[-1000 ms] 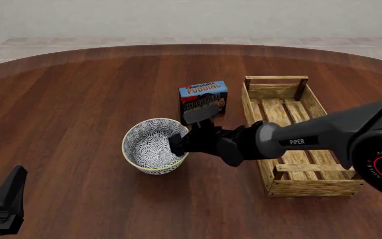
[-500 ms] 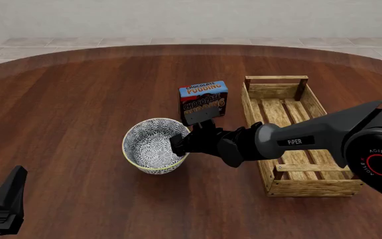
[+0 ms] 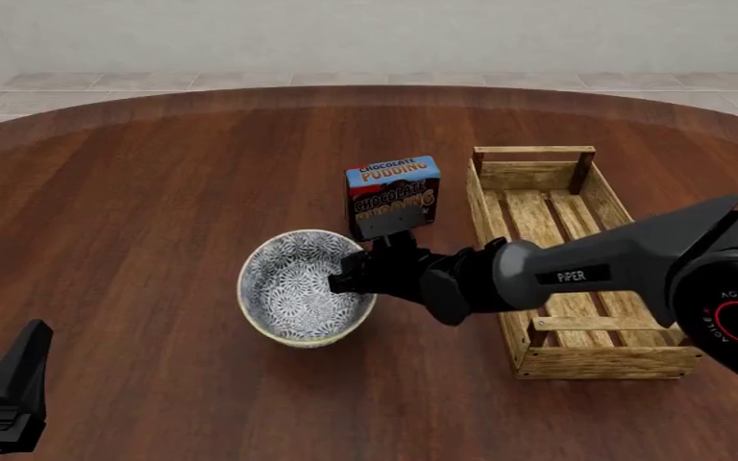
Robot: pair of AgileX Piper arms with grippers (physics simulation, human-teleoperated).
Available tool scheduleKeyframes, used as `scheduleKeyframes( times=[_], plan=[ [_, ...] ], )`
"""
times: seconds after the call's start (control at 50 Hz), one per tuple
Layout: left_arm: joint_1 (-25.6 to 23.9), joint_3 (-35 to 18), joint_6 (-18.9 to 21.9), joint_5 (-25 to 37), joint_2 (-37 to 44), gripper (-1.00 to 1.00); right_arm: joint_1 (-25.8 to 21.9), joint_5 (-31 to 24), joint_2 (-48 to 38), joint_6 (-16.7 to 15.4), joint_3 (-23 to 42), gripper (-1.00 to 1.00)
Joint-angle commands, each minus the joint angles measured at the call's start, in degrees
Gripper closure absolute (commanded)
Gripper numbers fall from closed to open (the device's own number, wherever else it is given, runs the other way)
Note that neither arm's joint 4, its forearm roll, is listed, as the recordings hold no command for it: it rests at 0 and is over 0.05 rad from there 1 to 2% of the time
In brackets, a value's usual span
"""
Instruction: Pick up the bowl on the left and put it in the tray.
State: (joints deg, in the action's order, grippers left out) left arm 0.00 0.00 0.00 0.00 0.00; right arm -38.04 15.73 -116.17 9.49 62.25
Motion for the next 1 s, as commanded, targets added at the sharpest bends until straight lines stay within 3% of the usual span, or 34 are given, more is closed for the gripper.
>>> scheduleKeyframes(
  times=[0.02, 1.0],
  plan=[
    [0.0, 0.0, 0.0, 0.0, 0.0, -1.0, -0.6, 0.5, 0.1, 0.8, -1.9, 1.0],
    [0.0, 0.0, 0.0, 0.0, 0.0, -1.0, -5.3, 7.2, 8.2, 6.8, -11.9, 1.0]
  ],
)
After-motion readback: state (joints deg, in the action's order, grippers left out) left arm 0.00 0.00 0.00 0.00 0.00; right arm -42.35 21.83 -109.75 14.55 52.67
